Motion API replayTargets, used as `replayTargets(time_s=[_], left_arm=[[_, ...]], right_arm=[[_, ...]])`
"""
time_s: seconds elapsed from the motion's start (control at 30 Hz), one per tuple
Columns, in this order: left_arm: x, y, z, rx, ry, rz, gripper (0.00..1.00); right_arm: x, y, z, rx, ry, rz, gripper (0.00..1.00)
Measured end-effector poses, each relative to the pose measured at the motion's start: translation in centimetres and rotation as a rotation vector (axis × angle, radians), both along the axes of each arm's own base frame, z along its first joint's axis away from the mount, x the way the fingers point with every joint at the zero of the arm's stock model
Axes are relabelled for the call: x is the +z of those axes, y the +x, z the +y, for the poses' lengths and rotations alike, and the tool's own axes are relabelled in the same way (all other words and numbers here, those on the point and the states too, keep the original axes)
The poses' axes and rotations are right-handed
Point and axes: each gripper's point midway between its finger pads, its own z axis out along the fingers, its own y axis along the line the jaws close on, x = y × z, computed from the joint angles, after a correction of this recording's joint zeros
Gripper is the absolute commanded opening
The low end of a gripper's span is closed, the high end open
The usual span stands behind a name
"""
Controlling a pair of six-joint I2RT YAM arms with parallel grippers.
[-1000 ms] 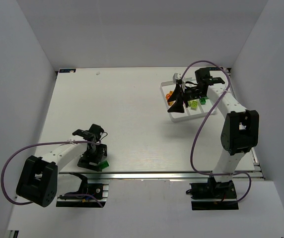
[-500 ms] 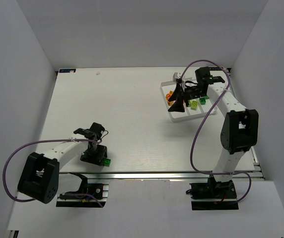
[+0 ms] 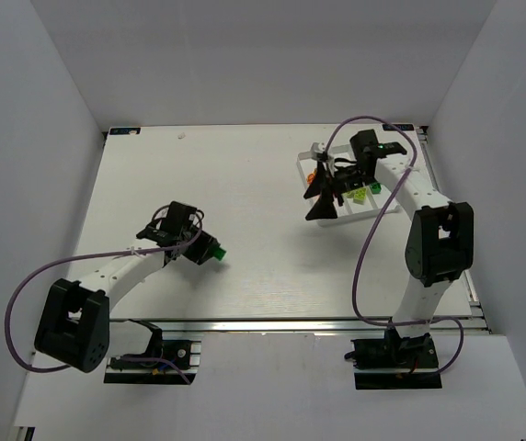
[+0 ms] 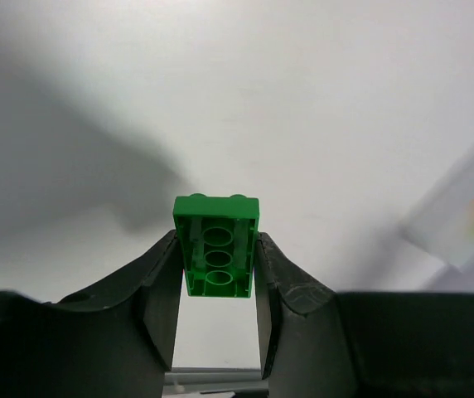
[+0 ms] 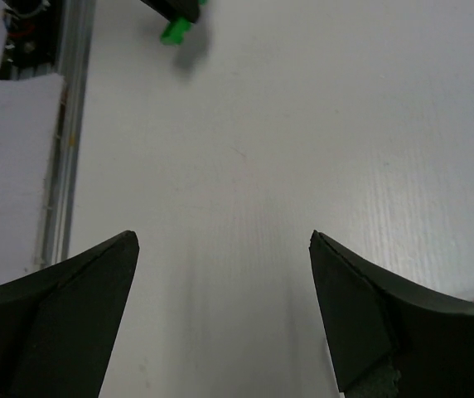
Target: Sort the legos into containers by color
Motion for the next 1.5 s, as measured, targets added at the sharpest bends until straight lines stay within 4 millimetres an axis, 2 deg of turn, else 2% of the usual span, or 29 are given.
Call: replayTargets(time_s=[0.1,0.2,0.27,0.37,0.4,0.5,0.6,0.83,1.13,1.23,1.27,1.4,1.47,1.5], left_arm=[[2.6,2.9,-2.7,-0.106,-0.075,-0.136,0.03],[5.2,5.9,-5.8,-0.198,-0.137,-0.24,0.03],[6.6,7.7,-7.7,-0.245,-0.173,-0.298,0.03],[8.0,9.4,-9.9,-0.294,-0.217,-0.349,0.03],[8.3,9.9,-10.4,-0.306,-0.228,-0.358,0.03],[9.1,11.1,-12.4,-0.352,-0.263,-0.383,0.03],[9.5,11.8,-13.7,-0.378,-0.281,-0.401,0.03],[9.7,11.2,-15.5,-0.414,-0.32,-0.405,0.03],[10.5,11.9,-16.2,-0.393,-0.355,-0.427,0.03],[10.8,11.9,-16.5,-0.389,-0.37,-0.435,0.03],[11.0,12.0,-16.6,-0.386,-0.375,-0.439,0.03],[10.8,12.2,-16.7,-0.371,-0.375,-0.439,0.04],[10.5,12.2,-16.8,-0.365,-0.376,-0.433,0.14],[10.4,12.2,-16.8,-0.364,-0.376,-0.429,0.23]], right_arm=[[0.1,-2.1,2.6,0.023,0.009,0.088,0.86],[-0.5,-4.3,4.9,-0.027,-0.013,0.193,0.79],[-0.4,-5.3,6.2,-0.073,-0.037,0.255,0.78],[0.6,-4.2,8.0,-0.147,-0.04,0.29,0.79],[1.0,-3.6,8.5,-0.179,-0.046,0.306,0.83],[1.7,-1.2,10.0,-0.27,-0.056,0.343,0.85],[1.1,-0.2,10.3,-0.353,-0.081,0.378,0.87],[0.0,1.3,10.1,-0.504,-0.124,0.396,0.85],[-1.3,2.0,9.8,-0.558,-0.159,0.394,0.6],[-1.8,2.1,9.7,-0.566,-0.164,0.386,0.43],[-2.1,2.1,9.6,-0.569,-0.167,0.386,0.3],[-2.6,2.3,9.6,-0.581,-0.165,0.376,0.06],[-3.0,2.4,9.5,-0.589,-0.161,0.373,0.0],[-3.1,2.4,9.5,-0.59,-0.159,0.37,0.0]])
